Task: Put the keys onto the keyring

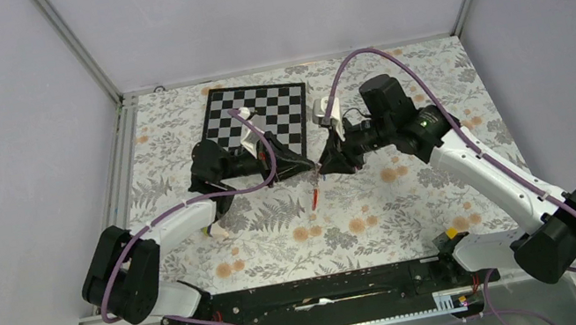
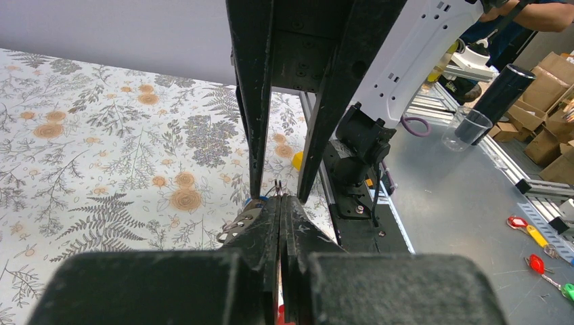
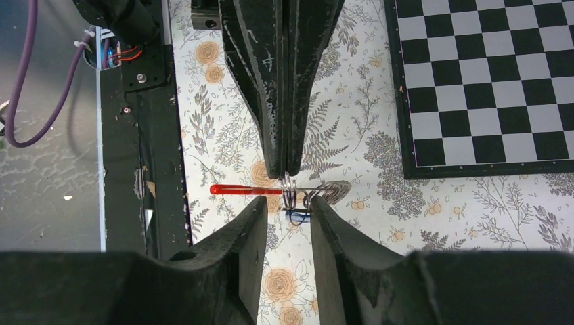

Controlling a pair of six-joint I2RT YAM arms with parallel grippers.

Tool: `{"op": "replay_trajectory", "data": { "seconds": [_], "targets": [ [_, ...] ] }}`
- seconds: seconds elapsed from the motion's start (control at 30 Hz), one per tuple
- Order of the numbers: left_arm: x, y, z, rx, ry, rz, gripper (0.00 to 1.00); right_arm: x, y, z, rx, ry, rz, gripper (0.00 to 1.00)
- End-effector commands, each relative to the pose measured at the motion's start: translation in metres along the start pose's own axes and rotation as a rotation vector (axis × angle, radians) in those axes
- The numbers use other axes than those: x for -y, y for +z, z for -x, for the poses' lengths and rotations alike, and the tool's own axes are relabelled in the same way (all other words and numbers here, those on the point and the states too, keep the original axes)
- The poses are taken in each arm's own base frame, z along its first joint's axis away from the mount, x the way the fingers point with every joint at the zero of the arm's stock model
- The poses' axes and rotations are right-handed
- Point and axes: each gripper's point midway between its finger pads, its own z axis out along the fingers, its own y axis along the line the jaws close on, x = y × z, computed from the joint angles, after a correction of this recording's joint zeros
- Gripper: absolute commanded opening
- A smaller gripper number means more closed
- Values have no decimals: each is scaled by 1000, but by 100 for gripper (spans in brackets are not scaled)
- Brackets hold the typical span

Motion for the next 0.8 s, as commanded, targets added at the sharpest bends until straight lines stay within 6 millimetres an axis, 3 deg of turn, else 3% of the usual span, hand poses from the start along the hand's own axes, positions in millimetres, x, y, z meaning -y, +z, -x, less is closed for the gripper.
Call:
{"op": "replay_trajectory", "data": {
  "seconds": [0.0,0.13,0.33,0.53,0.63,0.77],
  "targets": [
    [6,0,10,29,63,-23,0,1,3,8,35,-2,20,36],
    [6,0,9,29,62,-24,0,2,5,8,35,3,25,30],
    [5,0,7,27,60,-22,0,0,6,6,33,6,36,2],
    [-2,0,3,-8,71,0,0,6,-2,5,-14,-27,-8,0],
    [-16,1,-5,-90,77,56,18,9,-5,1,-60,-31,-30,0],
    [-20,4,-7,-128,118,68,28,10,-3,-9,-150,-23,-40,0]
  ]
}}
